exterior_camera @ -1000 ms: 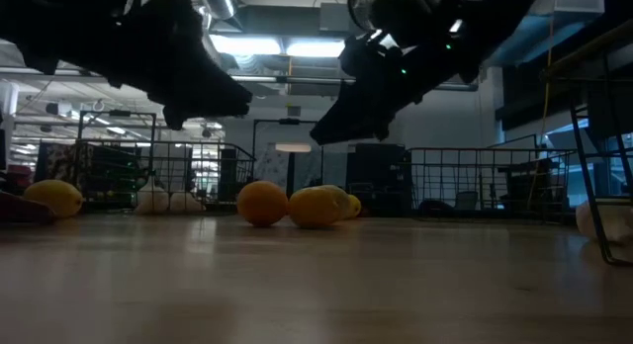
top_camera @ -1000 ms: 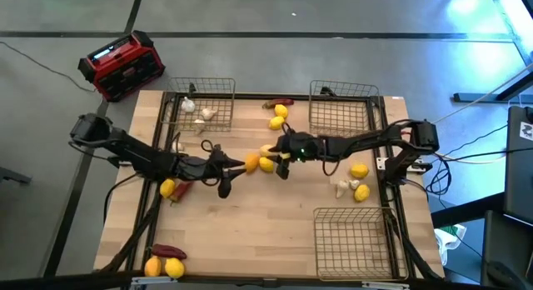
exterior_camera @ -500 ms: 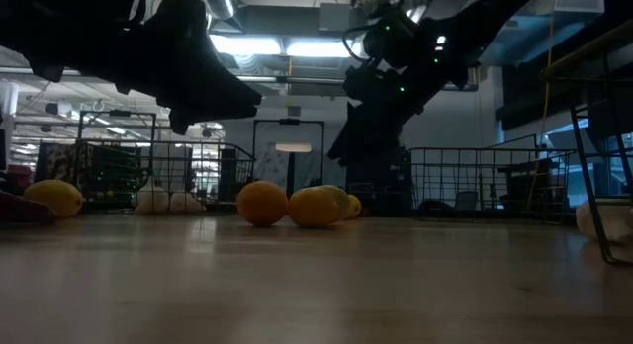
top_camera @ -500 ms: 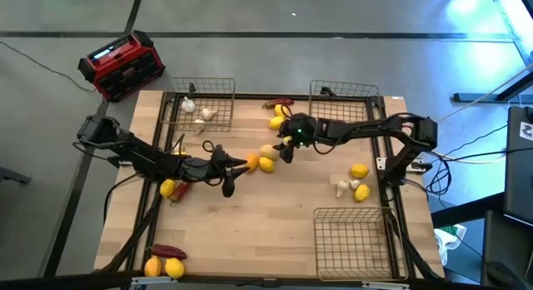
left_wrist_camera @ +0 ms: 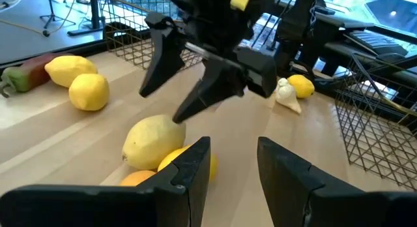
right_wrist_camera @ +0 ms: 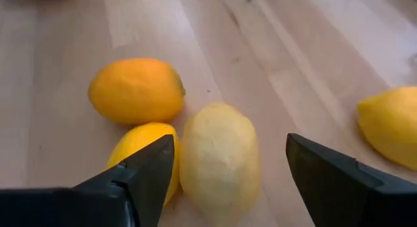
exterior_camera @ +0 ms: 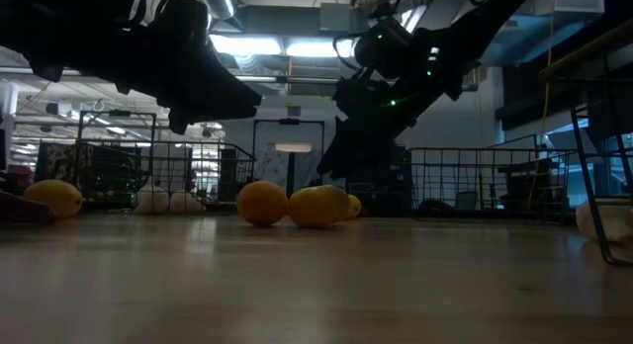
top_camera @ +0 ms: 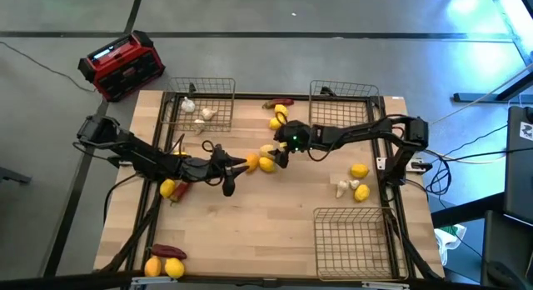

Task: Sort produce into baskets
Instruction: Put the yellow lemon into the top right wire basket

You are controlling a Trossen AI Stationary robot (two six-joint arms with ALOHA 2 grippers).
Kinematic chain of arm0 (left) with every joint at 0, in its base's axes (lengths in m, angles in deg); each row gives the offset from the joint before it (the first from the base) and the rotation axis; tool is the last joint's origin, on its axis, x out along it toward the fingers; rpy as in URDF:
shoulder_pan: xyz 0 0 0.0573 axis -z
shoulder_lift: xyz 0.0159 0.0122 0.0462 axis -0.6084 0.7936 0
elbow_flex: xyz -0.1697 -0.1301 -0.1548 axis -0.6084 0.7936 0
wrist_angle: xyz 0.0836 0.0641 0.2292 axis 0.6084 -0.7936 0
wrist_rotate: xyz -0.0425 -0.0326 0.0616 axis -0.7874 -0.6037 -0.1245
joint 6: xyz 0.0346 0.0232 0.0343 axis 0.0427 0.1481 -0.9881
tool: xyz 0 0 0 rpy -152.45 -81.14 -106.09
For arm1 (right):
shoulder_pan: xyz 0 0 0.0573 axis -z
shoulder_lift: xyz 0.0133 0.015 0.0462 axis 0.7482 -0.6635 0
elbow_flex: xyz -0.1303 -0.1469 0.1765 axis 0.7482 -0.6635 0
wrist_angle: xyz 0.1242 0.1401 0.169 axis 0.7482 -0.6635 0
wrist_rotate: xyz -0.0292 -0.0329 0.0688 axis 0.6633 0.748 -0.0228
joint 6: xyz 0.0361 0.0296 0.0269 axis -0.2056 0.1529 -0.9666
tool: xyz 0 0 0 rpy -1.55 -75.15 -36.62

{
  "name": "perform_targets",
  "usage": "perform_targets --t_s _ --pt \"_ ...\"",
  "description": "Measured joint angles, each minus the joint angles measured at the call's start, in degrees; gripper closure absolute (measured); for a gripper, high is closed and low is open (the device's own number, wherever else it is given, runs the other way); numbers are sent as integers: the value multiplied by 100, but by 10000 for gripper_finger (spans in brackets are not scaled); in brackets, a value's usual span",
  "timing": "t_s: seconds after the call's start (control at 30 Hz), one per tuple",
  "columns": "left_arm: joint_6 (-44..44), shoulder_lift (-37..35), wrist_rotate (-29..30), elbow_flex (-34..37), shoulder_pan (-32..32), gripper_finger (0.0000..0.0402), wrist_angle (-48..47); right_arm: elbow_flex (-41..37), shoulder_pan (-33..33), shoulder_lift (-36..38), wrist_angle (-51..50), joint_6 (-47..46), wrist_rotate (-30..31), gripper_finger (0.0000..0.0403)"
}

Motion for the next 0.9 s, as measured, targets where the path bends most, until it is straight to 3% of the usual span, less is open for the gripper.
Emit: perform_targets --t_s 0.43,0.9 --pt "17 0 52 0 0 279 -30 0 -122 -491 -65 2 96 127" --pt "73 -2 63 0 0 279 -149 -4 -117 -643 624 332 -131 127"
